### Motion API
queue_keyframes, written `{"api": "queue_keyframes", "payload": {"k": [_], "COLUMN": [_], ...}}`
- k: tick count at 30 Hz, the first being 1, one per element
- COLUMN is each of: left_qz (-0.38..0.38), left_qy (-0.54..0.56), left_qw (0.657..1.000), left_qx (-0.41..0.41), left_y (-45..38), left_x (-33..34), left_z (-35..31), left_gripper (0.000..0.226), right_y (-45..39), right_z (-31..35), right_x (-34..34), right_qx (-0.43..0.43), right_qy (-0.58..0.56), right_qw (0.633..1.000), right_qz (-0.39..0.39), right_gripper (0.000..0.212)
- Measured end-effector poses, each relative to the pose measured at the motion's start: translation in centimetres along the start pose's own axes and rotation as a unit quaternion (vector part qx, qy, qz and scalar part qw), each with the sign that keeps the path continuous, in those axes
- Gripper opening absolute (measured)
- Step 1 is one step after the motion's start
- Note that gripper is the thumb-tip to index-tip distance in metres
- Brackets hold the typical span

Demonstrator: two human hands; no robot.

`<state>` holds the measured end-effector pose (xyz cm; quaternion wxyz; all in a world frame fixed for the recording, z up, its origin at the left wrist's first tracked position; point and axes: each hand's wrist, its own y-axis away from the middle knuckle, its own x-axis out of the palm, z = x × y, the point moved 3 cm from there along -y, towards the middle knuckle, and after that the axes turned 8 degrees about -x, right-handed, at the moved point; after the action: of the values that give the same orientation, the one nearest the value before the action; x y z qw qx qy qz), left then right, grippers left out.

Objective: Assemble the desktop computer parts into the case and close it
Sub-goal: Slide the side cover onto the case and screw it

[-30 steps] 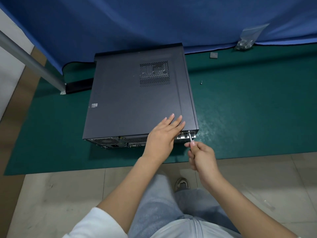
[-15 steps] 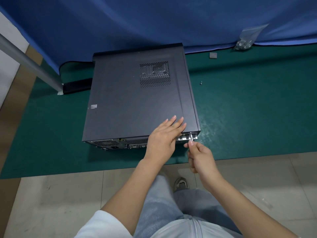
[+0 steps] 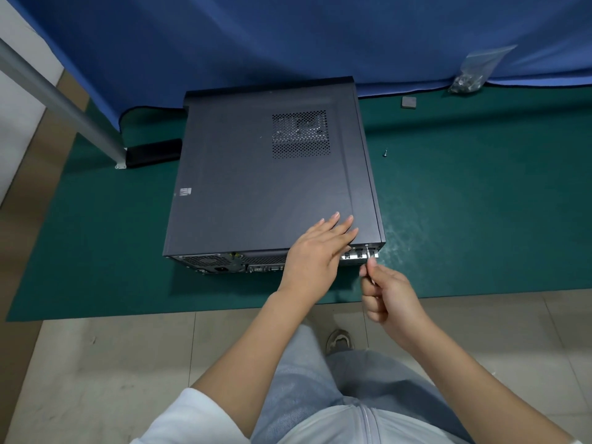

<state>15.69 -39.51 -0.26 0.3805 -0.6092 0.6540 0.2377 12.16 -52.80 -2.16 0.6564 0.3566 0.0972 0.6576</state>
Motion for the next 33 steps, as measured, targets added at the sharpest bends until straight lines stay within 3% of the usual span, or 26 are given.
{"api": "queue_keyframes", "payload": {"k": [5, 9, 11, 14, 17, 19, 23, 29, 33], "left_qz": [0.028, 0.066, 0.03, -0.06, -0.127, -0.175, -0.201, -0.031, 0.029], "left_qy": [0.16, 0.337, 0.436, 0.499, 0.526, 0.513, 0.341, 0.099, 0.061], "left_qw": [0.978, 0.903, 0.851, 0.8, 0.767, 0.76, 0.81, 0.832, 0.825], "left_qx": [-0.134, -0.26, -0.291, -0.326, -0.346, -0.358, -0.432, -0.544, -0.561], "left_y": [1.1, 1.9, 1.3, 0.0, -1.1, -1.5, -1.0, -1.4, -2.3], "left_x": [-1.7, -3.1, -4.5, -7.5, -11.3, -14.6, -19.8, -18.3, -15.1], "left_z": [0.1, -0.4, -0.8, -0.3, 2.3, 5.7, 15.2, 28.5, 32.9], "left_gripper": [0.026, 0.022, 0.017, 0.018, 0.016, 0.016, 0.011, 0.021, 0.023], "right_y": [0.8, 0.4, -0.3, -1.7, -3.9, -6.1, -11.3, -14.9, -15.2], "right_z": [0.9, 2.3, 3.4, 5.0, 6.7, 8.0, 9.3, 7.0, 6.6], "right_x": [-0.2, 3.0, 5.7, 9.7, 12.8, 14.3, 16.9, 19.0, 18.6], "right_qx": [-0.113, -0.191, -0.208, -0.227, -0.276, -0.327, -0.38, -0.392, -0.412], "right_qy": [0.232, 0.291, 0.276, 0.275, 0.334, 0.42, 0.583, 0.729, 0.725], "right_qw": [0.966, 0.937, 0.933, 0.916, 0.879, 0.834, 0.715, 0.561, 0.551], "right_qz": [-0.018, 0.04, 0.099, 0.183, 0.198, 0.146, 0.064, -0.016, -0.031], "right_gripper": [0.019, 0.01, 0.012, 0.018, 0.021, 0.021, 0.014, 0.019, 0.016]}}
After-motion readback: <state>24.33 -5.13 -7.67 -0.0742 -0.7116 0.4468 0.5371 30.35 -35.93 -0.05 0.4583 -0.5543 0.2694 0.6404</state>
